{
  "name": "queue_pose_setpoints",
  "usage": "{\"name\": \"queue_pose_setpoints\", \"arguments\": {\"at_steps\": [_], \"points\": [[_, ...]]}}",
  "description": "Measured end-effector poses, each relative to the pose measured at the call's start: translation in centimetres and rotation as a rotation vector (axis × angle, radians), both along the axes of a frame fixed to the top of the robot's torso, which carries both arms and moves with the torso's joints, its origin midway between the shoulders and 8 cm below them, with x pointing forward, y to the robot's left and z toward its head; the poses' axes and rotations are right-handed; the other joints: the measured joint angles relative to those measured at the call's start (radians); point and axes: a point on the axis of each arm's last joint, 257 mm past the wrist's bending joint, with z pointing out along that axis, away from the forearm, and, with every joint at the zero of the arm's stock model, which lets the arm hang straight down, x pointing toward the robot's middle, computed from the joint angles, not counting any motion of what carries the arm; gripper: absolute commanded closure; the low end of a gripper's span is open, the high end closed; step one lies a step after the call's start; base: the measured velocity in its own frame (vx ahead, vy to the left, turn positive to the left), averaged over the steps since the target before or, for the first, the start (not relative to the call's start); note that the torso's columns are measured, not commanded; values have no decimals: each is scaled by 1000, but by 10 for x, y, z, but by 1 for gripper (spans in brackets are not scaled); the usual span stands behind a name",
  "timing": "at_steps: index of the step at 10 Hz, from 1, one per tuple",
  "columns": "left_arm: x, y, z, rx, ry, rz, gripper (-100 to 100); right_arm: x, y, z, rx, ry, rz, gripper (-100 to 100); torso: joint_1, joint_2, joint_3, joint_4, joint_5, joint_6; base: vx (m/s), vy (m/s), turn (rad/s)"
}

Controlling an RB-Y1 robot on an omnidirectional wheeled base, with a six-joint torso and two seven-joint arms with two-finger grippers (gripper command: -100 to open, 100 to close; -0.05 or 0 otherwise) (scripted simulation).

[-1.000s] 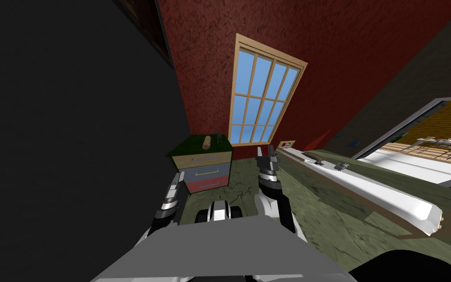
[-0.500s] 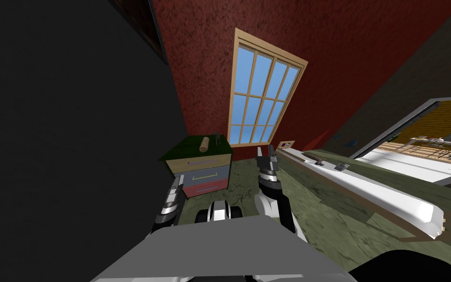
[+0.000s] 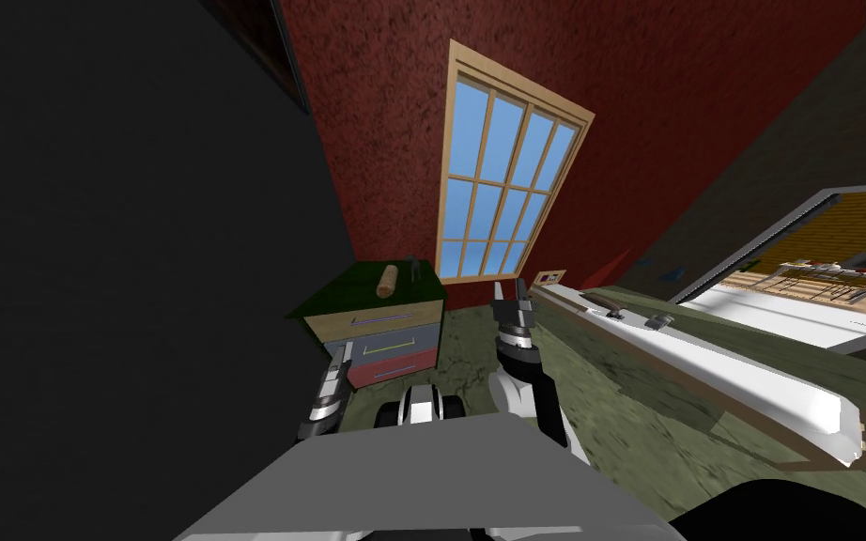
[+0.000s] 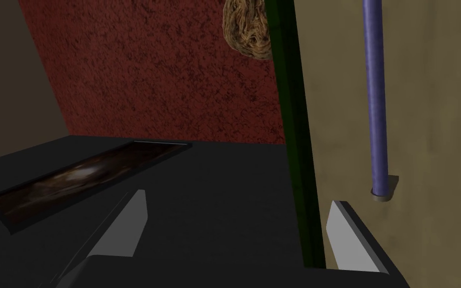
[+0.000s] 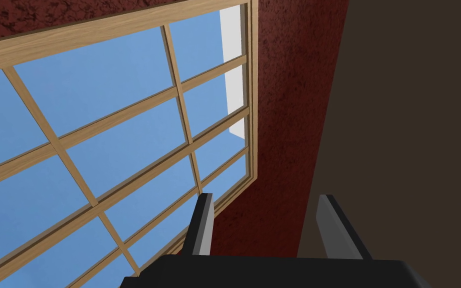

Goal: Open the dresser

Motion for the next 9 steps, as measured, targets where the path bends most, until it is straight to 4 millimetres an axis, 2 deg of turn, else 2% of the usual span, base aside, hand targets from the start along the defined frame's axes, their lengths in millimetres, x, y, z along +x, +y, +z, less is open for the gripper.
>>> {"name": "queue_pose_setpoints", "arguments": {"at_steps": [9], "points": [[-20, 0, -39, -20, 27, 42, -100, 0, 0, 0, 0, 0, 0, 0, 0, -1, -1, 0, 0, 0, 88, -14, -22]]}}
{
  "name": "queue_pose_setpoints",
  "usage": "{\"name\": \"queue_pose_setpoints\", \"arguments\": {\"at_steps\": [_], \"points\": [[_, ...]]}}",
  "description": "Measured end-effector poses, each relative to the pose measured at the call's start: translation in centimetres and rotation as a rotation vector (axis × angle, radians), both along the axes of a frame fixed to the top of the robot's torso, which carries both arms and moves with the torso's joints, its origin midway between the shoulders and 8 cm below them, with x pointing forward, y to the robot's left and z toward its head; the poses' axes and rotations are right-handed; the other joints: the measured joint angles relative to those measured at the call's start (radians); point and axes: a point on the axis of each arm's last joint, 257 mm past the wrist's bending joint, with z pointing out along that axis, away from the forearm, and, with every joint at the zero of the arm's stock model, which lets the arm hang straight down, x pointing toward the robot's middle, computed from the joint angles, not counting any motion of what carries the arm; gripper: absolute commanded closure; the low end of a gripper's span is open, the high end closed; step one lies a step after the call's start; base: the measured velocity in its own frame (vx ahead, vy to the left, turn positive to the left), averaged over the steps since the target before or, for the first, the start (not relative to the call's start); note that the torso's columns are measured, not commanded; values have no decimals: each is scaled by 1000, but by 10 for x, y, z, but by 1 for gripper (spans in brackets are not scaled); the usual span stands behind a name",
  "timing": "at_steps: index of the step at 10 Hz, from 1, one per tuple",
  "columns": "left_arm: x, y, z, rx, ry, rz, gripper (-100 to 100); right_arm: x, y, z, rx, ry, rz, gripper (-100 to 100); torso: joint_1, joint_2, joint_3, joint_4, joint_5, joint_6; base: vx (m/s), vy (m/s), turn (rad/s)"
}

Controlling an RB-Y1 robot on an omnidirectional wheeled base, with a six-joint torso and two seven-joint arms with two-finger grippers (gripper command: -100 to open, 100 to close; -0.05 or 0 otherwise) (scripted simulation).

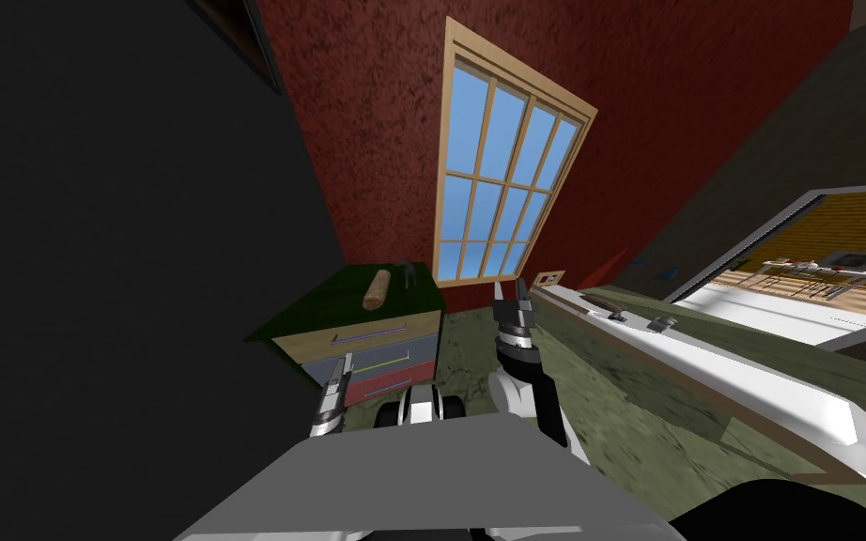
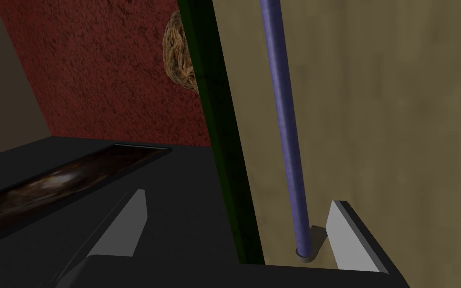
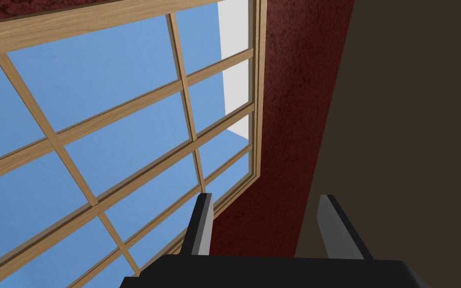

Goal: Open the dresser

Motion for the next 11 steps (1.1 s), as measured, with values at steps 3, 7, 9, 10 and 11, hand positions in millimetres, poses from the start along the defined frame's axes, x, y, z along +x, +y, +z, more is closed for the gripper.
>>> {"name": "queue_pose_setpoints", "arguments": {"at_steps": [3, 7, 9, 10, 11], "points": [[-9, -2, -12, -18, 10, 19, -100, 0, 0, 0, 0, 0, 0, 0, -1, 0, 0, 0, 0, 0, 97, -13, -23], [-18, -15, -26, -61, 14, 45, -100, 0, 0, 0, 0, 0, 0, 0, -1, -1, 0, 0, 0, 0, 72, -11, -19], [-21, -21, -28, -80, 10, 53, -100, 0, 0, 0, 0, 0, 0, 0, 0, 3, 2, 1, 0, 0, 2, -8, 22], [-16, -19, -24, -79, 6, 51, -100, 0, 0, 0, 0, 0, 0, 0, 0, 4, 3, 1, 0, 0, -38, -9, 22], [-8, -19, -23, -80, 9, 49, -100, 0, 0, 0, 0, 0, 0, 0, 0, 4, 3, 1, 0, 0, -42, -13, 13]]}}
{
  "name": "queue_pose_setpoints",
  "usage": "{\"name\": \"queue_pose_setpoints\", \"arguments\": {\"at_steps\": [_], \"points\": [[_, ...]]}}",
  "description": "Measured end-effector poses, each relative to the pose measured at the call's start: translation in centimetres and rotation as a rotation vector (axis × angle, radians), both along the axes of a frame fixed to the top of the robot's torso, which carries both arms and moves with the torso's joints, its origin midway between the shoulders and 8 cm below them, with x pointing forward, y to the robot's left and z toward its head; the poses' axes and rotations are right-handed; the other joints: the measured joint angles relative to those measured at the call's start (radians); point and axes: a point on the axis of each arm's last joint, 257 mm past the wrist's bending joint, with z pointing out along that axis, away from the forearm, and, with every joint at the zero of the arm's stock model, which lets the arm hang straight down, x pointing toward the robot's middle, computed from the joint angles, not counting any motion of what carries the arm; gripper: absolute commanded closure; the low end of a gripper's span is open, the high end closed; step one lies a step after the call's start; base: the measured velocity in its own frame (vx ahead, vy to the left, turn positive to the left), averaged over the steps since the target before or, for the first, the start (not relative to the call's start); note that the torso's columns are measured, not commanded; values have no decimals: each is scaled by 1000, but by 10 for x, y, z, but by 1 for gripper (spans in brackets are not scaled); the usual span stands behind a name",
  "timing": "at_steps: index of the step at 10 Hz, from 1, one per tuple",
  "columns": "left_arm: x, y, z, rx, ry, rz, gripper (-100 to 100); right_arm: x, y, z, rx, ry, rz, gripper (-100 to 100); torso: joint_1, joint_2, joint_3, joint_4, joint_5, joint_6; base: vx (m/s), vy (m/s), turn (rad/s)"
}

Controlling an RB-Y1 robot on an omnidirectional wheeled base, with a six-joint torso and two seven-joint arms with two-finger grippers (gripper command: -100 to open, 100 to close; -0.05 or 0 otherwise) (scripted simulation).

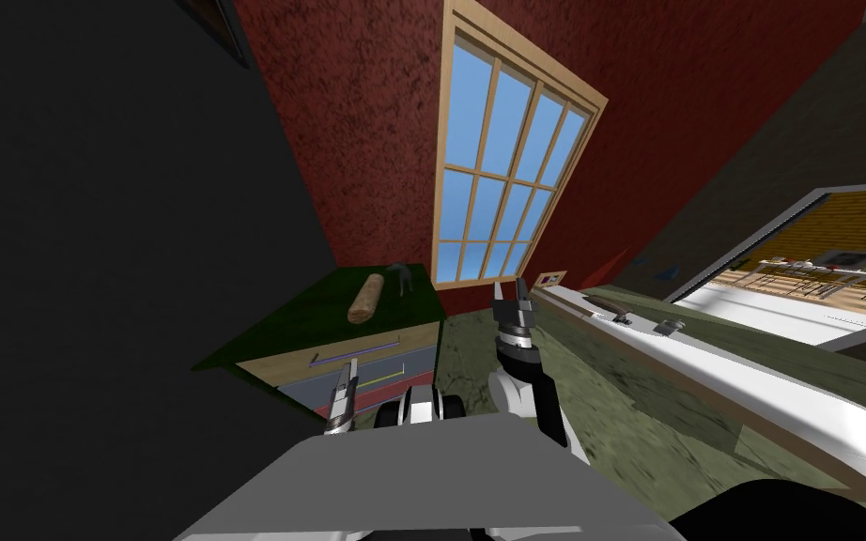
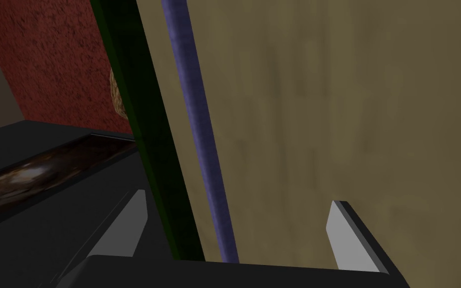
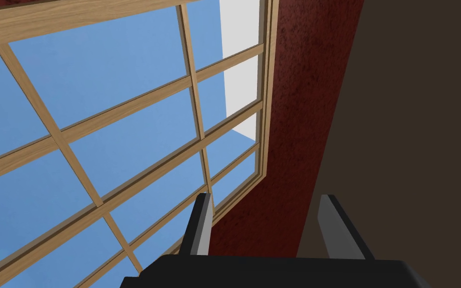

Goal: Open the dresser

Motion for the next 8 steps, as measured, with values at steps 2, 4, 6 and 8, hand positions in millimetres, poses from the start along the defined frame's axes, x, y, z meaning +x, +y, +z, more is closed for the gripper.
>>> {"name": "queue_pose_setpoints", "arguments": {"at_steps": [2, 4, 6, 8], "points": [[12, 0, 5, 0, 0, -4, -100, 0, 0, 0, 0, 0, 0, 0, 0, -3, -2, -1, 0, 0, -36, -7, 23], [27, 1, 12, 1, -1, -9, -100, 0, 0, 0, 0, 0, 0, 0, 0, -4, -3, -1, 0, 0, -39, -10, 26], [39, 2, 15, 0, 2, -12, 100, 0, 0, 0, 0, 0, 0, 0, 0, -4, -3, -1, 0, 0, 0, 2, -14], [26, -1, 10, 0, 0, -9, 100, 0, 0, 0, 0, 0, 0, 0, 2, -10, -5, -3, 1, 1, 36, 5, -22]]}}
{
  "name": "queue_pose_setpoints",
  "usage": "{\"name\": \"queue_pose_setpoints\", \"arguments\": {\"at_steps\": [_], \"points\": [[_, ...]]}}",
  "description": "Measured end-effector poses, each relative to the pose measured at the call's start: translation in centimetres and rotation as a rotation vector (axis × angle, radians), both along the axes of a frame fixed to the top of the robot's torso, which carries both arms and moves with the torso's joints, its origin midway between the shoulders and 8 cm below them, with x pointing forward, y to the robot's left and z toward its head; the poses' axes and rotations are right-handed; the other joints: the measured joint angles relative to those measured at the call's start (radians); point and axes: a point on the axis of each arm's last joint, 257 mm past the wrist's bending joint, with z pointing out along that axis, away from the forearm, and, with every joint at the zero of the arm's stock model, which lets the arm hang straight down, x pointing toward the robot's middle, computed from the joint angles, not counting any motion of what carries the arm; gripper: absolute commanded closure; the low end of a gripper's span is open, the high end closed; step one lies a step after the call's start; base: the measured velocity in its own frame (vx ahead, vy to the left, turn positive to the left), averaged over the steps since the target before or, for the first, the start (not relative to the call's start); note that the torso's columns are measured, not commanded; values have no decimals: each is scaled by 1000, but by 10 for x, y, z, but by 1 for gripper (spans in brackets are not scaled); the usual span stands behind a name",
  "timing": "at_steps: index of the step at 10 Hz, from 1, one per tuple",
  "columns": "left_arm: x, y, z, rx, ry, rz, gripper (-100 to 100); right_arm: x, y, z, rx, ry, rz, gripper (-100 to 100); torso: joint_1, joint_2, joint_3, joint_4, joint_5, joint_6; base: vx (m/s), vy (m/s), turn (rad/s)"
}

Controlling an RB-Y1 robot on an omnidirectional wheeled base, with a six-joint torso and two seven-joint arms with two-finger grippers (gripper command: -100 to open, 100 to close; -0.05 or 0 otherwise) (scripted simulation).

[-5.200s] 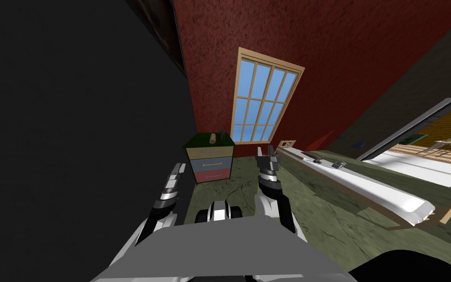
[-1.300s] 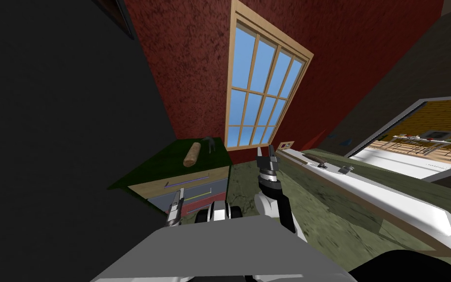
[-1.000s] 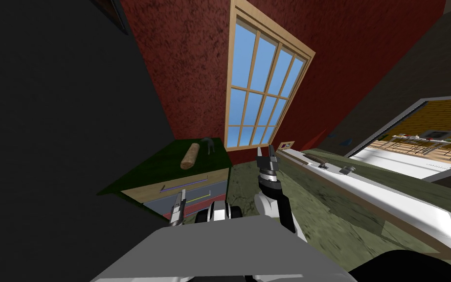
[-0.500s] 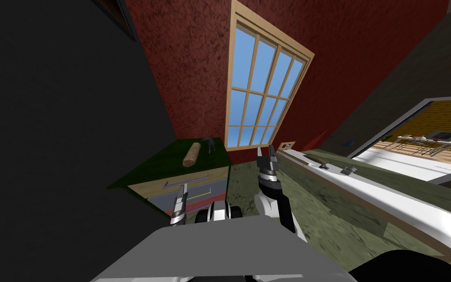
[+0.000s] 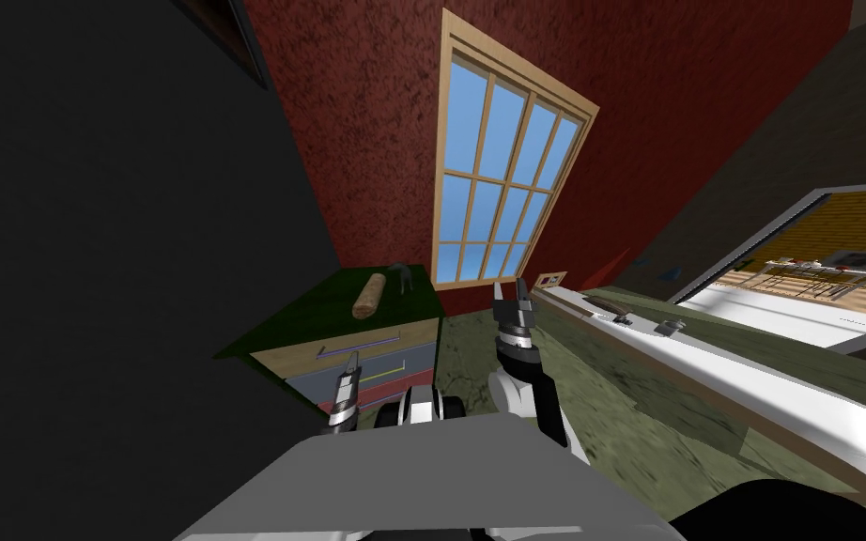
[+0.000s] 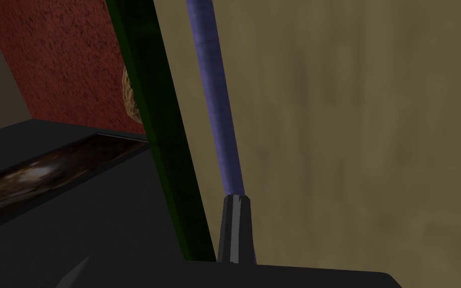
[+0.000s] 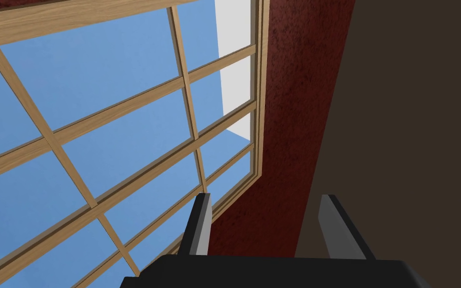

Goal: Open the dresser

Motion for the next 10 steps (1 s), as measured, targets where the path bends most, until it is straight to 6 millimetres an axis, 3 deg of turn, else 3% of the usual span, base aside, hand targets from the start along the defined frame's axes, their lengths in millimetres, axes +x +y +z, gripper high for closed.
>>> {"name": "queue_pose_setpoints", "arguments": {"at_steps": [5, 6, 10], "points": [[-34, 0, -13, 0, 5, 12, 100, 0, 0, 0, 0, 0, 0, 0, -3, 8, 4, 3, -1, -1, 33, 11, -17], [-35, -1, -12, 0, 2, 12, -100, 0, 0, 0, 0, 0, 0, 0, -3, 8, 4, 3, -1, -1, 1, -5, 3], [-34, 20, -6, 75, 1, -10, -100, 0, 0, 0, 0, 0, 0, 0, -3, 6, 3, 2, -1, -1, -13, -27, 8]]}}
